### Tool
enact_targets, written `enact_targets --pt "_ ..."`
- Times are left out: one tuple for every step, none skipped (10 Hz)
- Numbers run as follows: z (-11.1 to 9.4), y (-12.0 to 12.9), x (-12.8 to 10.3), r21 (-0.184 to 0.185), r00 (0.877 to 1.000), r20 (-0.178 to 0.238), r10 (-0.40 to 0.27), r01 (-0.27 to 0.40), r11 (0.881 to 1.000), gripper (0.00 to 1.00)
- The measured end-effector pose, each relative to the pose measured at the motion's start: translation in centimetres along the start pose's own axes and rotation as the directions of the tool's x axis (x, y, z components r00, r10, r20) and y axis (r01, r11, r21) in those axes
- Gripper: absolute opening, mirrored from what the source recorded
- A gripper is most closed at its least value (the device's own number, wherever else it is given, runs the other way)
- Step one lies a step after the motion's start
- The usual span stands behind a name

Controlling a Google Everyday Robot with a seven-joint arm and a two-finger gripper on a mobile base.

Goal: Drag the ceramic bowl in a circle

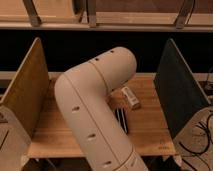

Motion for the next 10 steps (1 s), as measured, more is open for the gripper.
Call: enact_targets --pt "0.1 -1.0 0.3 0.017 1.000 -0.006 0.017 -0.016 1.000 0.00" --pt "0.3 -2.2 0.6 0.033 0.999 -0.014 0.040 -0.040 0.999 0.00" --pt "0.7 -3.3 0.5 0.043 0.997 -0.023 0.071 -0.070 0.997 0.00" --pt "1.1 -3.9 0.2 0.045 0.995 -0.028 0.093 -0.092 0.995 0.00" --pt "1.6 -4.3 -0.7 0.039 0.992 -0.029 0.120 -0.119 0.992 0.00" --pt "1.8 -4.0 -1.7 0.028 0.992 -0.024 0.123 -0.123 0.992 0.00" --pt "1.9 -3.1 -2.4 0.004 0.993 -0.022 0.119 -0.119 0.993 0.01" --pt "1.7 -1.9 -2.6 -0.024 0.994 -0.026 0.111 -0.111 0.994 0.04" --pt "1.5 -1.1 -2.7 -0.038 0.994 -0.026 0.103 -0.104 0.994 0.05" --pt "1.6 -1.2 -2.7 -0.037 0.994 -0.026 0.103 -0.104 0.994 0.10"
